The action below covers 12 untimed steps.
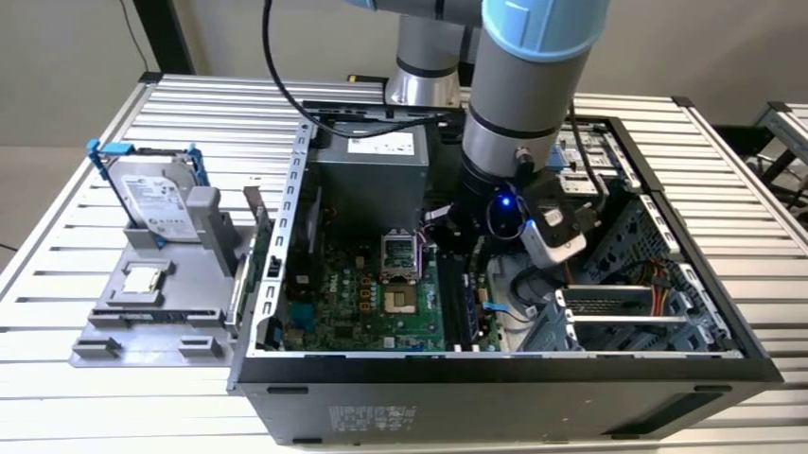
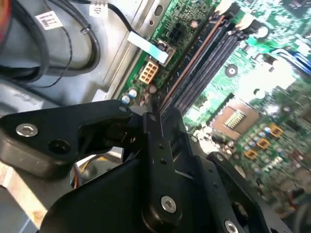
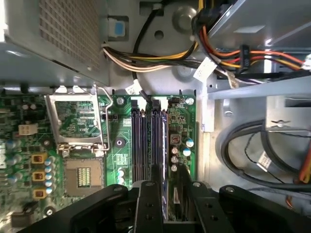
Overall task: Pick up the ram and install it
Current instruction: 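Insert the ram into the slot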
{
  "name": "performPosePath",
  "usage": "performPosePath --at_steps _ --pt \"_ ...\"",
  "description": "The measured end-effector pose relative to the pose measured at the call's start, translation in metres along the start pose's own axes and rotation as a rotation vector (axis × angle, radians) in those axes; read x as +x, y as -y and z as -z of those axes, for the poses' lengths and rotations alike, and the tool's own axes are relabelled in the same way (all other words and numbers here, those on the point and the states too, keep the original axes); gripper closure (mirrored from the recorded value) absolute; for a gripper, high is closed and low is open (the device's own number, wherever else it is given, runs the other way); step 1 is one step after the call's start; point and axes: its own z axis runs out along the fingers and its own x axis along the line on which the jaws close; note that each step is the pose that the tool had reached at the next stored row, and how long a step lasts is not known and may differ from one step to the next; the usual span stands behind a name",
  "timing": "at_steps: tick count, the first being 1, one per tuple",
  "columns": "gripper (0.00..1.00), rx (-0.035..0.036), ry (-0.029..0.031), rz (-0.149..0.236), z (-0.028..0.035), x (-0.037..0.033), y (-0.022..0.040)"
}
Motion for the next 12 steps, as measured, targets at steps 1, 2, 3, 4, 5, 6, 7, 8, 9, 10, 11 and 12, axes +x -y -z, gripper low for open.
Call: performPosePath --at_steps 1,2,3,4,5,6,7,8,9,10,11,12 --pt "0.00 -0.0002 0.0001 0.000 0.0046 -0.0003 -0.0001" --pt "0.00 -0.0013 -0.0001 0.000 0.0072 -0.0004 -0.0001" --pt "0.00 -0.0031 0.0001 0.000 0.0071 -0.0004 0.0000" --pt "0.00 -0.0031 0.0001 0.000 0.0071 -0.0004 0.0000" --pt "0.00 -0.0032 0.0000 0.000 0.0071 -0.0004 0.0000" --pt "1.00 -0.0031 0.0000 0.000 0.0071 -0.0004 0.0000" --pt "1.00 -0.0032 -0.0001 0.000 0.0071 -0.0004 0.0000" --pt "1.00 -0.0031 0.0000 0.000 0.0071 -0.0004 0.0000" --pt "1.00 -0.0030 -0.0001 0.000 0.0072 -0.0004 0.0000" --pt "1.00 -0.0031 0.0000 0.000 0.0072 -0.0004 0.0000" --pt "1.00 -0.0031 -0.0001 0.000 0.0072 -0.0004 0.0000" --pt "1.00 -0.0031 -0.0001 0.000 0.0072 -0.0004 0.0000"
